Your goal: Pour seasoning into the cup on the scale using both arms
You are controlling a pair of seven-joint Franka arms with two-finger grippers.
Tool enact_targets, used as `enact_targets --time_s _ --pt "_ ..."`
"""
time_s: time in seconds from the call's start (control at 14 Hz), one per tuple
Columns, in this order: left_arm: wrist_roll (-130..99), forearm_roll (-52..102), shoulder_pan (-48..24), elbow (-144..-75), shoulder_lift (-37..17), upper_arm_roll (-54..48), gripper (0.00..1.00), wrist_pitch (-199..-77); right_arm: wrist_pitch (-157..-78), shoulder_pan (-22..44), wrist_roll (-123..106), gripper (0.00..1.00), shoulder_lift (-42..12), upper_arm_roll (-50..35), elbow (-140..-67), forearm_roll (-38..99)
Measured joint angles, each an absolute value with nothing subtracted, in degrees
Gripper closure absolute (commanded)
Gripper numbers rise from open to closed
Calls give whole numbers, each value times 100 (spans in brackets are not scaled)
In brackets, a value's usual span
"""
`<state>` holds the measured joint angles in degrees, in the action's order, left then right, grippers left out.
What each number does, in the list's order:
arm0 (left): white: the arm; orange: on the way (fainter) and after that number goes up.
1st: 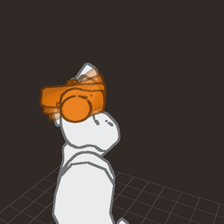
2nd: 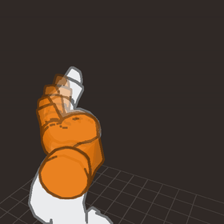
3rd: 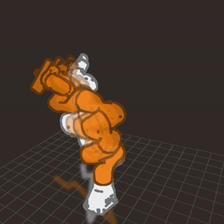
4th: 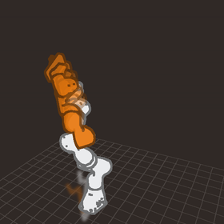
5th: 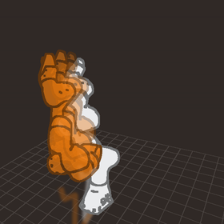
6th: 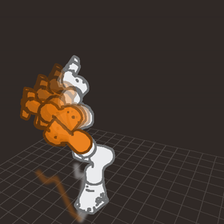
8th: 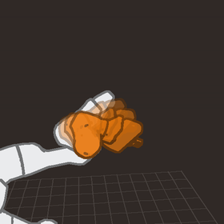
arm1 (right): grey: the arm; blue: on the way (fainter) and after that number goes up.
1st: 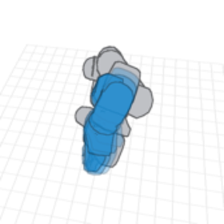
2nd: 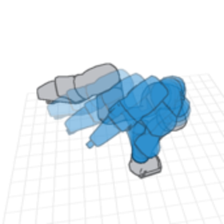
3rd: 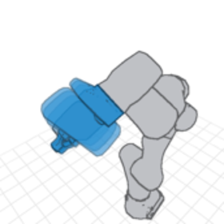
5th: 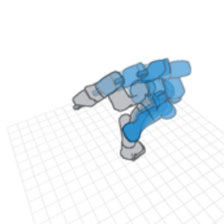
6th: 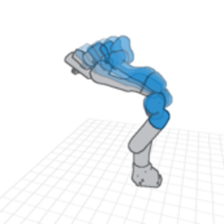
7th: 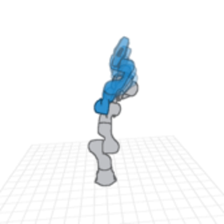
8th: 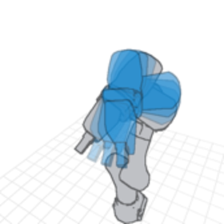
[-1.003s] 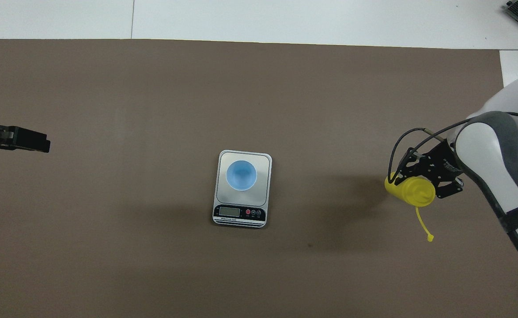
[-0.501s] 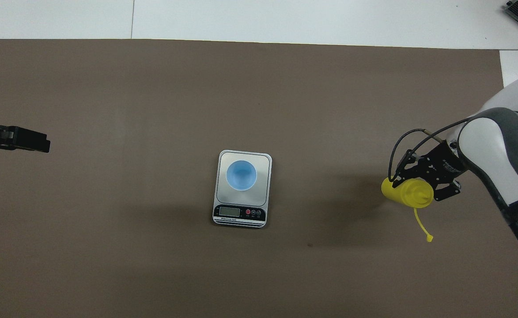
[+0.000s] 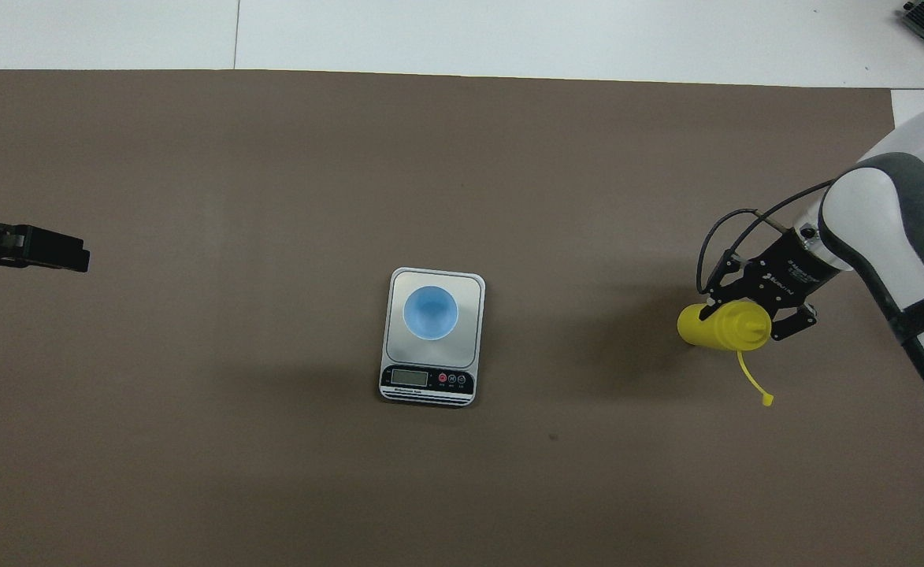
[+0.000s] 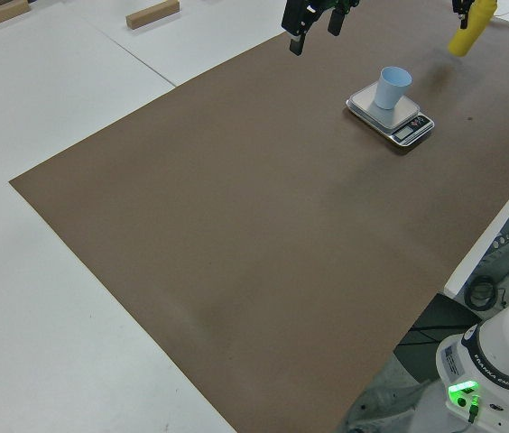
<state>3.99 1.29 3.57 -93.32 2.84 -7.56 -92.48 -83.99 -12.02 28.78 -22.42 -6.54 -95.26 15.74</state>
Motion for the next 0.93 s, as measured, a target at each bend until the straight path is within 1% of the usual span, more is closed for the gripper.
enact_targets --time_s 0.29,0.5,0.72,0.93 --pt "399 129 357 -9332 284 -756 0 -9248 -8418 -985 2894 0 -2223 -656 -9386 1265" --pt "399 129 357 -9332 284 -756 0 -9248 -8472 -971 2894 0 -2171 -656 -9294 1041" --pt "399 129 357 -9332 284 -756 0 -9248 -8662 -934 2843 0 -1921 -664 -9267 815" --pt "399 130 357 -9332 284 -756 0 -9248 -8949 -741 2700 0 -1576 -679 -9249 369"
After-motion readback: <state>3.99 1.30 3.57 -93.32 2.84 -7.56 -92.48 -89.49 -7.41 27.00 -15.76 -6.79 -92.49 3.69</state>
